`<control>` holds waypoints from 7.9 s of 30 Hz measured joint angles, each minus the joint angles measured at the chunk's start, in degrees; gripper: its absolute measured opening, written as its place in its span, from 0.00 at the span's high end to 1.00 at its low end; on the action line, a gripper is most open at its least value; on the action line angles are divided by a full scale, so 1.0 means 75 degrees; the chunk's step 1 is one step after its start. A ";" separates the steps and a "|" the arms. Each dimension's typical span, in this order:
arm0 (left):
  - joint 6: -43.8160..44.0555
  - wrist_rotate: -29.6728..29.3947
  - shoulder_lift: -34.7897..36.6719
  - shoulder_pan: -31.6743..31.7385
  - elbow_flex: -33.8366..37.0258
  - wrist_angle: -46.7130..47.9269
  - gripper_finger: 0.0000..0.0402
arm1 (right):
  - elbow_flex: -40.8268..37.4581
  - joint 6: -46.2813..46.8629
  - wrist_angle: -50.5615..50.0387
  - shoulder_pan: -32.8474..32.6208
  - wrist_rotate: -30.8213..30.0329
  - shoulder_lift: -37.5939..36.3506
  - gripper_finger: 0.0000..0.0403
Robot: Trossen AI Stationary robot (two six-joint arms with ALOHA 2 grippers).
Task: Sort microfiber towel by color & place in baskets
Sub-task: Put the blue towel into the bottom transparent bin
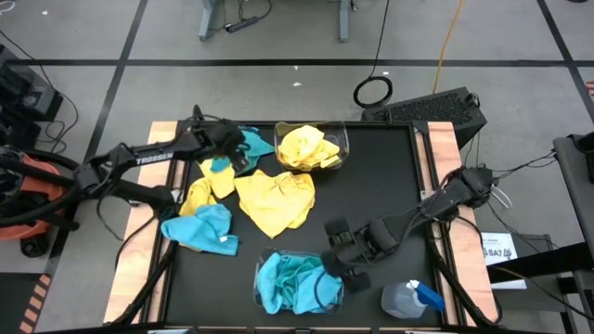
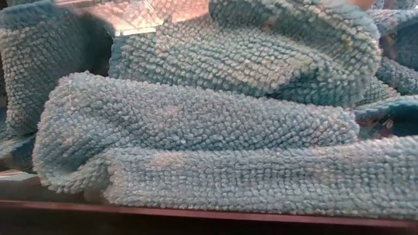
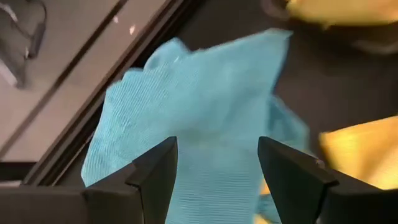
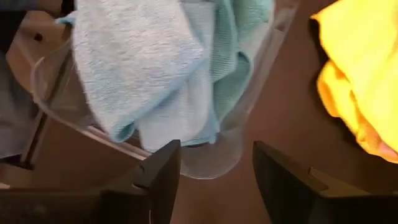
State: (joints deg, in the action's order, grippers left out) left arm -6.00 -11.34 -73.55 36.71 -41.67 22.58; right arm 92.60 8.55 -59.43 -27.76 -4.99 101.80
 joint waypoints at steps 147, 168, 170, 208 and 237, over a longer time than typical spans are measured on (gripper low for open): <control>0.0948 0.3083 0.1237 -0.5414 -0.0586 -0.4800 0.74 | -0.1142 -0.6495 0.7032 0.1490 -0.3712 -0.0673 0.89; 0.0553 0.2212 0.1686 -0.5681 -0.0579 -0.2812 0.37 | -0.1139 -0.5475 0.5572 -0.0005 -0.3853 -0.0934 0.99; 0.0556 0.2146 0.1686 -0.5716 -0.0577 -0.2609 0.37 | -0.1139 -0.5181 0.5379 -0.0099 -0.3406 -0.0984 0.99; 0.1361 0.0329 0.1183 -0.7163 -0.0571 -0.1478 0.37 | -0.1137 -0.3407 0.5397 0.0407 0.0994 0.0964 0.99; 0.1352 -0.0112 0.0302 -0.7208 -0.0572 -0.1508 0.37 | -0.1142 -0.2663 0.5550 0.0952 0.2457 0.2047 0.83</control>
State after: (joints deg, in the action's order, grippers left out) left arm 4.14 -12.18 -71.29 -17.34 -45.96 11.27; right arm 84.03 -11.43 -17.80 -20.62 13.43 117.15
